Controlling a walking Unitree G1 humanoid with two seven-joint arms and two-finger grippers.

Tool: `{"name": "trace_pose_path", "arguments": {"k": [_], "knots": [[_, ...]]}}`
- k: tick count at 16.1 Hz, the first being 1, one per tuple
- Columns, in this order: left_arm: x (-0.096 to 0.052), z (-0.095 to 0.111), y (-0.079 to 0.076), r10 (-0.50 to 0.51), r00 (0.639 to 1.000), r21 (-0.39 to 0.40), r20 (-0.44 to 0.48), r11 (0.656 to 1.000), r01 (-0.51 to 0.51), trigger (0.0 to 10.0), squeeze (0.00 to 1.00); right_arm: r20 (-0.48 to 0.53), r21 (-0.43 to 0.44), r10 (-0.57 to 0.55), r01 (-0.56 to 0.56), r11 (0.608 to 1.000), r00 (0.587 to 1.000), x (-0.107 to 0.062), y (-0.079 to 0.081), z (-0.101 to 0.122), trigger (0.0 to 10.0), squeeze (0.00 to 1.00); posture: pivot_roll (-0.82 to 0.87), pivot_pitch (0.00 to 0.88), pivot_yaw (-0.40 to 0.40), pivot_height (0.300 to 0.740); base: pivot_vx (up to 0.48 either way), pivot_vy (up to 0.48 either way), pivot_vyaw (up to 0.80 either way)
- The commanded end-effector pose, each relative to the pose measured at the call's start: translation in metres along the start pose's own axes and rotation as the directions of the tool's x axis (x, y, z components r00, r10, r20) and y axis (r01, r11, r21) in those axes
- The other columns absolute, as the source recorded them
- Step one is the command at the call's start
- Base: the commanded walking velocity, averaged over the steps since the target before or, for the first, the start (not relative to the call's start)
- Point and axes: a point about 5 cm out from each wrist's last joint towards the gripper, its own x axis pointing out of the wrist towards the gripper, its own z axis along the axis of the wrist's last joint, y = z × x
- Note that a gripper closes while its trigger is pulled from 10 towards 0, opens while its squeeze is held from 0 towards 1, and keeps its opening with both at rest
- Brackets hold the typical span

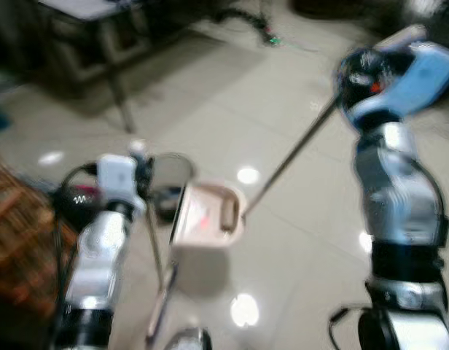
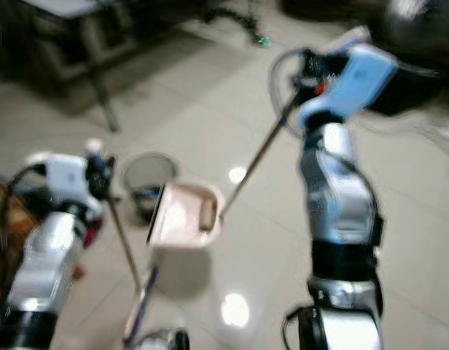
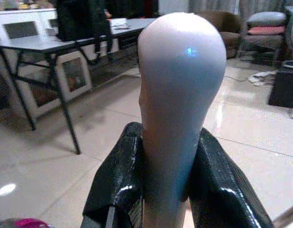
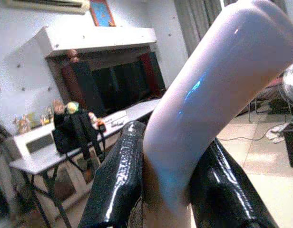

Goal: Sweep floor

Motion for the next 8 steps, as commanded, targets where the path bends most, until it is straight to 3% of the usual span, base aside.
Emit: {"name": "trace_pose_path", "arguments": {"k": [1,4,8], "knots": [[0.0005,0.0071,0.0025,0.008,1.000,0.015,0.027,1.000,-0.009,10.0,0.00,0.072,0.032,0.012,-0.015,0.999,0.997,0.0041,0.0070,0.0198,10.0,0.00,-0.03,0.000,0.027,0.740,0.431,0.000,0.59],[-0.0001,0.0067,0.0024,0.008,1.000,0.014,0.026,1.000,-0.008,10.0,0.00,0.072,0.035,0.007,-0.009,0.999,0.997,0.0046,0.0043,0.0206,10.0,0.00,-0.03,0.000,0.026,0.740,0.434,0.000,0.58],[-0.0012,0.0054,0.0018,0.011,1.000,0.012,0.024,1.000,-0.011,10.0,0.00,0.082,0.032,0.002,-0.005,0.999,0.997,0.0037,0.0028,0.0220,10.0,0.00,-0.03,0.000,0.023,0.740,0.436,0.000,0.00]]}}
